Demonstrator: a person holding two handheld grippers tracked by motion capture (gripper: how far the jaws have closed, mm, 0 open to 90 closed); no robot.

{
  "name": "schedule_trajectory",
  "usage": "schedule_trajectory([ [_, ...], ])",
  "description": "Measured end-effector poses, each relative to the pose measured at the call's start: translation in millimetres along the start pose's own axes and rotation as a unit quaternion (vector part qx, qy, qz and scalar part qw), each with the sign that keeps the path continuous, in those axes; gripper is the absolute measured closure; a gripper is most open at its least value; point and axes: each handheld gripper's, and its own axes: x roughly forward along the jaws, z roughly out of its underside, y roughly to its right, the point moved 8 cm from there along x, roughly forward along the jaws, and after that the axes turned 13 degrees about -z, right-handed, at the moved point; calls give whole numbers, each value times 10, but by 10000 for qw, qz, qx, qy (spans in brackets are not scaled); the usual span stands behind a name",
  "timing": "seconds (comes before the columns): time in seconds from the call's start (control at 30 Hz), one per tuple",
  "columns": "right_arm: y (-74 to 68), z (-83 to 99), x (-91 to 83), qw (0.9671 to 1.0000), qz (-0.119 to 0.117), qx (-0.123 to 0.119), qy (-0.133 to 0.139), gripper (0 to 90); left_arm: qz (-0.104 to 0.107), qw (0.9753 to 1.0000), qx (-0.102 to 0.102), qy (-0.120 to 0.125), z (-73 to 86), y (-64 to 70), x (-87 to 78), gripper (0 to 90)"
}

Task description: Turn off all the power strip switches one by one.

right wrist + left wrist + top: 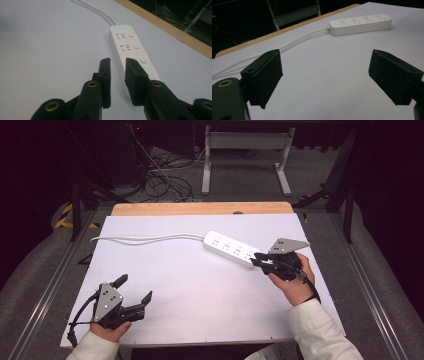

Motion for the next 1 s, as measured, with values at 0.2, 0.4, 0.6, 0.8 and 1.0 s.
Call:
schedule_trajectory([
  [0.2,27,-20,52,9997,-214,35,-94,875,16,10000,6,6,0,-1,-2,126],
  [0.4,78,-51,86,9994,-204,45,-282,900,-7,10000,1,10,-1,0,-2,126],
  [0.6,239,-75,124,9975,-185,532,-419,900,-16,10000,24,7,1,-2,0,127],
  [0.8,396,-116,204,9956,-50,745,-566,900,-29,10000,10,-2,5,-5,4,127],
  [1.0,580,-119,337,9924,178,903,-814,900,-30,10000,20,-7,8,-7,7,127],
])
